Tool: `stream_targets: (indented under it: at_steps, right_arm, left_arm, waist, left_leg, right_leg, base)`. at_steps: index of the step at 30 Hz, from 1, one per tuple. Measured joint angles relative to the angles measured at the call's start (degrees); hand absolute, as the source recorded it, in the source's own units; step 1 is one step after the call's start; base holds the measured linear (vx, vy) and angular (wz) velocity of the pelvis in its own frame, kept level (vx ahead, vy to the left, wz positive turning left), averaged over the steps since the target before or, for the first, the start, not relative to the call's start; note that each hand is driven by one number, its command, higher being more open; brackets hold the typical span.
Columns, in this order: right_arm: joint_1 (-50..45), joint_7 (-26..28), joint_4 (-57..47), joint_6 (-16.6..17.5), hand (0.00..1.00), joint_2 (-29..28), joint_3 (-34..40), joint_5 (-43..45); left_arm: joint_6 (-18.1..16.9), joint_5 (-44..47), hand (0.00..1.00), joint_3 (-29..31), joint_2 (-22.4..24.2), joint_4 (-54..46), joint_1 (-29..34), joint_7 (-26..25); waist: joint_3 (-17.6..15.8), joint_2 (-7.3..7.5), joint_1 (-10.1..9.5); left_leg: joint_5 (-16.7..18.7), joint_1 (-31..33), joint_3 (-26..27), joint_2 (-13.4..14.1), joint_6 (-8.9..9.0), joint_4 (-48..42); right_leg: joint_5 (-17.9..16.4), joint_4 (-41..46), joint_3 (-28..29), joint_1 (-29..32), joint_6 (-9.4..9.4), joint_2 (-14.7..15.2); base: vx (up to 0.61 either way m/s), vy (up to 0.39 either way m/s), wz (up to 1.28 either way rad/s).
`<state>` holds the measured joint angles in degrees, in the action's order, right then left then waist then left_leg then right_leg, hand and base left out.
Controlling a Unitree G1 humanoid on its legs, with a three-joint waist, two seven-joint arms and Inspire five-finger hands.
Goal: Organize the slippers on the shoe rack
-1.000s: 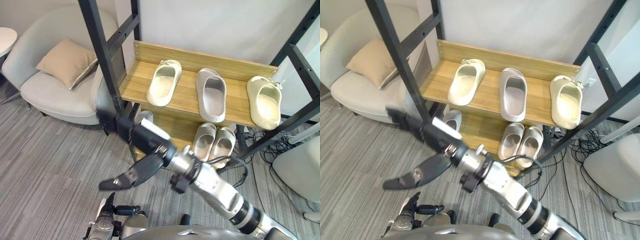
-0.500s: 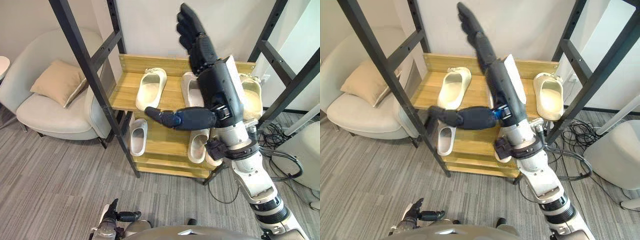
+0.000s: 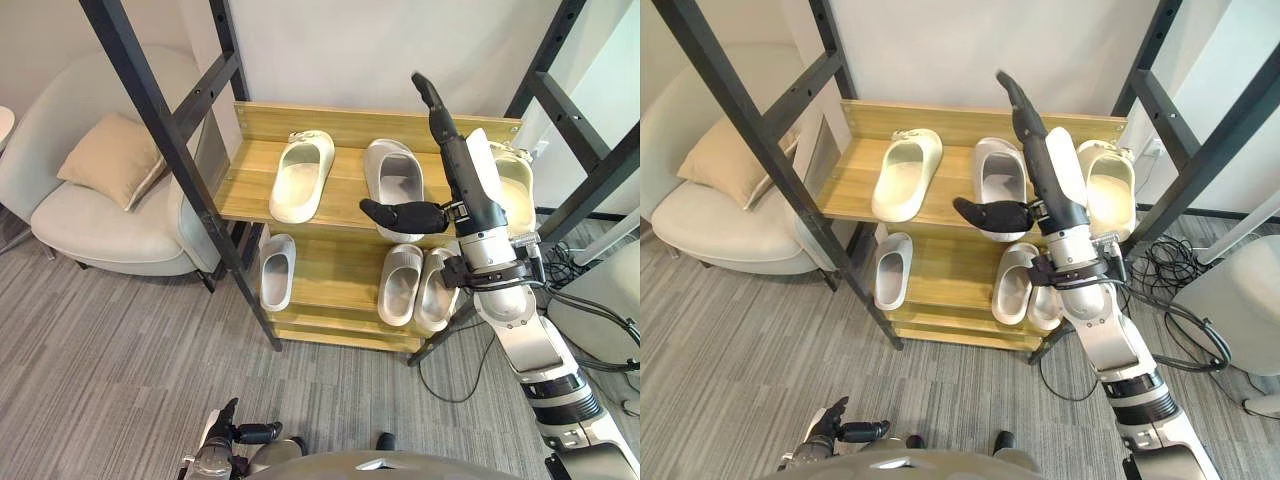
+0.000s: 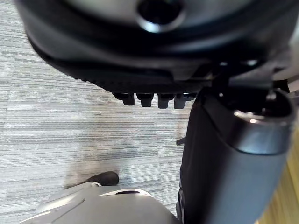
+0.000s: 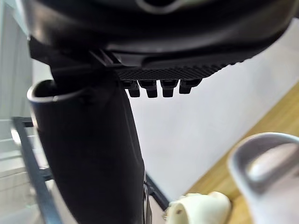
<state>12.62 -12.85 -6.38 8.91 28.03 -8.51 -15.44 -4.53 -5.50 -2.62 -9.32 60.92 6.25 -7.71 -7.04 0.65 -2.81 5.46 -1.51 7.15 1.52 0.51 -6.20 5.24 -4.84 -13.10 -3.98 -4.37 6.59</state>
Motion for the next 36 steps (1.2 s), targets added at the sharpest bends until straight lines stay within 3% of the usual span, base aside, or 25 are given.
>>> stream_targets:
  at_steps: [16,28,36]
  right_arm:
    - [4.78,-3.33,8.04,-3.41,1.0,0.86,4.42,-1.44]
    - [5.21,-4.76,8.71,-3.56,1.0,-4.05,5.22,2.19]
    - [5.89,-4.99,9.36,-3.55,1.0,-4.06,5.19,2.14]
  left_arm:
    - [-0.39,0.02,1.0,1.12,-0.38,-1.04,0.12,1.02]
    - [-0.41,0.03,1.0,1.34,-0.78,-1.62,0.12,1.75]
    - [-0.43,0.03,1.0,1.32,-1.03,-1.82,0.12,1.9]
  waist:
    - [-1.27,1.06,-0.16]
    - [-1.82,1.88,-0.18]
    - [-2.11,2.26,-0.2]
  left_leg:
    - [-0.85,1.18,-1.27,-0.56,-0.25,1.07]
    - [-0.95,1.52,-1.72,-0.72,-0.42,1.06]
    - [-0.98,1.47,-1.81,-0.83,-0.47,1.09]
  right_leg:
    - [0.16,-0.18,-0.55,1.43,0.15,0.26]
    - [0.38,-0.07,-0.55,1.81,0.1,0.36]
    - [0.39,-0.18,-0.56,1.76,0.09,0.43]
  base:
    - [-0.02,-0.001,0.02]
    - [-0.01,0.0,0.0]
    - [0.0,0.0,0.0]
